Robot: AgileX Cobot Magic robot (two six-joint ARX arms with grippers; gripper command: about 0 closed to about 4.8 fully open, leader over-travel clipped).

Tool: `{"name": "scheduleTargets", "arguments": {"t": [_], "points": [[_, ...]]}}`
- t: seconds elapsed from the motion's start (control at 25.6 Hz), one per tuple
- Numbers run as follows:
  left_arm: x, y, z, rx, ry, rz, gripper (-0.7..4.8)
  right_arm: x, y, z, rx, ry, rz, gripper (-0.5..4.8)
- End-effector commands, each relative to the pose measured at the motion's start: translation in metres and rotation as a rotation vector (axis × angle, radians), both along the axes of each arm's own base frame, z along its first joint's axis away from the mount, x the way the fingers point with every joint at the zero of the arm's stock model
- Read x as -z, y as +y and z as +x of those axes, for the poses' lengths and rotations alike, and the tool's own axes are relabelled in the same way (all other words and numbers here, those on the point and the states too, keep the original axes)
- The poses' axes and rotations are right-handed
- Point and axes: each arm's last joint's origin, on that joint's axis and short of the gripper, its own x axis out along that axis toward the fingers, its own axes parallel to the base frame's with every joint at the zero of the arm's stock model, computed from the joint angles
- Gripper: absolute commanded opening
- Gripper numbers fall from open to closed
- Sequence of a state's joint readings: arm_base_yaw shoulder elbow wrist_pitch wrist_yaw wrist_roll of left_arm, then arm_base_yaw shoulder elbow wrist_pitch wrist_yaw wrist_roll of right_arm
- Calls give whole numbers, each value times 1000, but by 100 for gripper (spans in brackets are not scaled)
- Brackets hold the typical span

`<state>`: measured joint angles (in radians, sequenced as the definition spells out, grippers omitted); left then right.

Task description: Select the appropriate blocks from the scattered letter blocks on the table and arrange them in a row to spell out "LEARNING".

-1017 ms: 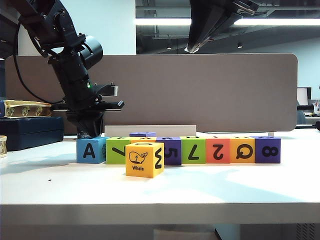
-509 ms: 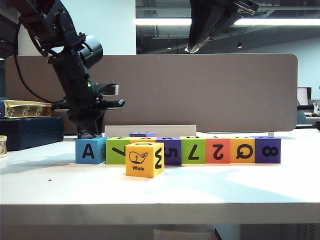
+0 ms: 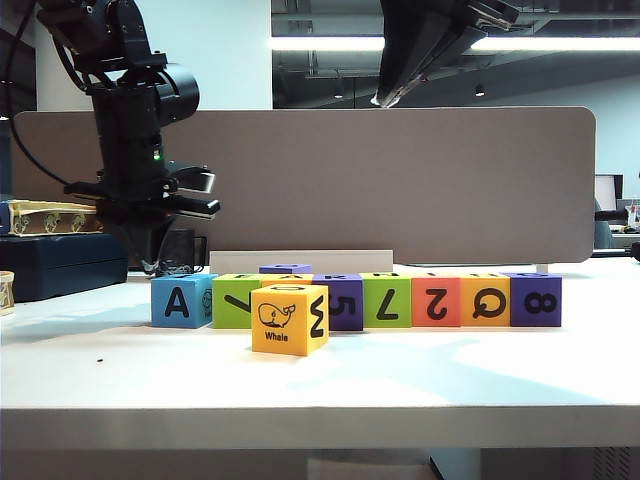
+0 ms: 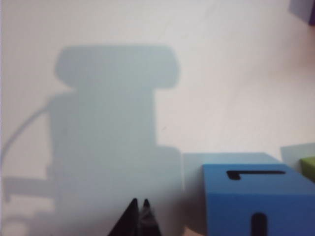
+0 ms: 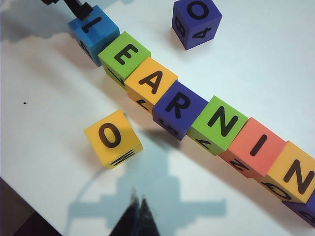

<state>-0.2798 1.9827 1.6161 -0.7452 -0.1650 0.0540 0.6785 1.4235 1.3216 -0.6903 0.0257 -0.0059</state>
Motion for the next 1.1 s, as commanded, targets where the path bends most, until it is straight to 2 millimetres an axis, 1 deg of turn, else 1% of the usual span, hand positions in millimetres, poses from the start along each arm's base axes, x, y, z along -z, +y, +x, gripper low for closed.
{"name": "scheduleTargets", "arguments": {"t": [0.04, 0.12, 0.23, 0.55, 0.86, 1.1], "points": [[-2, 3, -2, 10, 22, 12, -6, -2, 0, 0, -1, -10, 7, -1], [0, 3, -4, 19, 46, -4, -6, -3, 0, 0, -1, -10, 8, -1], [1, 4, -3, 48, 64, -81, -6, -3, 0, 0, -1, -11, 8, -1], [1, 1, -4, 65, 93, -173, -6, -2, 0, 0, -1, -10, 8, -1], [2, 2, -8, 63, 134, -169, -6, -2, 0, 0, -1, -10, 8, -1], [2, 0, -8, 67, 144, -221, -6, -2, 0, 0, -1, -10, 8, -1]]}}
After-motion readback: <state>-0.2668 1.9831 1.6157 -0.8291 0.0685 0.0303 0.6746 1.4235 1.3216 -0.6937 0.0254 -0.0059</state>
